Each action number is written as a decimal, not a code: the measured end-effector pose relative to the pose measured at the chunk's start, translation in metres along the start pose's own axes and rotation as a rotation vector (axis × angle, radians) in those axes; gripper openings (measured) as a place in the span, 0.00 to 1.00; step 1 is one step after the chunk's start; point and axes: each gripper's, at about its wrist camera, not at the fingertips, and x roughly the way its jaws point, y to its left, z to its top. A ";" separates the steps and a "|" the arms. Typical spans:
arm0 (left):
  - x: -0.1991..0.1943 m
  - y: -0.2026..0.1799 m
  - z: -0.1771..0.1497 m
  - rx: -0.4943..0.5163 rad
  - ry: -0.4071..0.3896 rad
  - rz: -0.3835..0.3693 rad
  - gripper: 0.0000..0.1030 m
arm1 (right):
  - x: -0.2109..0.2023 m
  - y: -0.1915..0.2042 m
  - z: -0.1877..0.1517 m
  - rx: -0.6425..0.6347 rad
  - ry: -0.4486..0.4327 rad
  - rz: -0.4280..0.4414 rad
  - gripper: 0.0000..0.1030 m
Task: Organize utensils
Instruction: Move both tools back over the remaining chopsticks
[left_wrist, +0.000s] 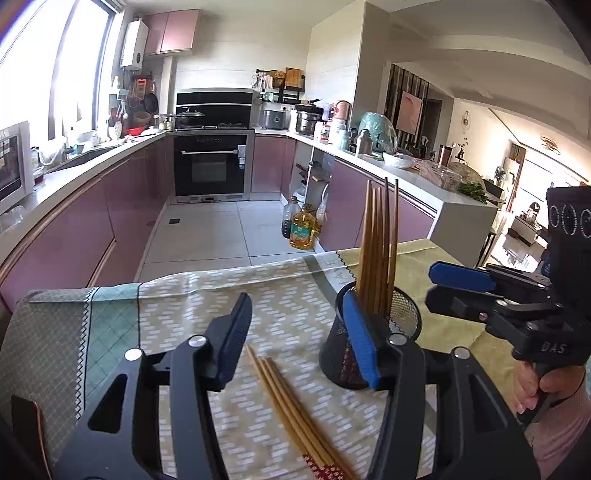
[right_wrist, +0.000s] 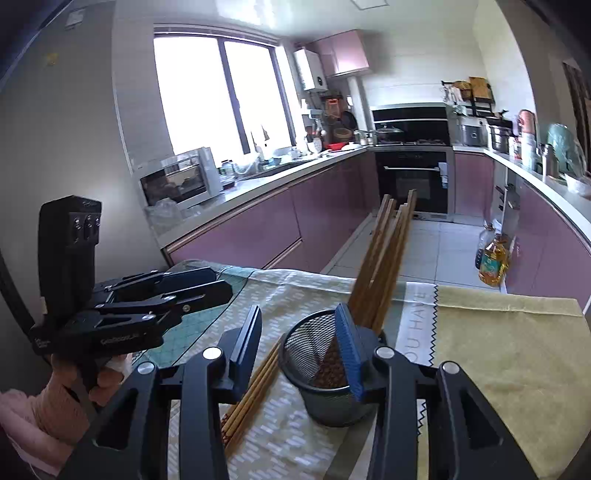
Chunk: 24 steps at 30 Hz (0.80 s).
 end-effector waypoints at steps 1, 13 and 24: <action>-0.004 0.003 -0.005 -0.001 0.002 0.020 0.58 | 0.001 0.008 -0.005 -0.021 0.012 0.015 0.43; 0.001 0.028 -0.078 -0.017 0.172 0.129 0.66 | 0.067 0.037 -0.072 -0.005 0.291 0.064 0.43; 0.018 0.021 -0.106 -0.013 0.265 0.138 0.66 | 0.083 0.043 -0.091 -0.018 0.356 0.008 0.43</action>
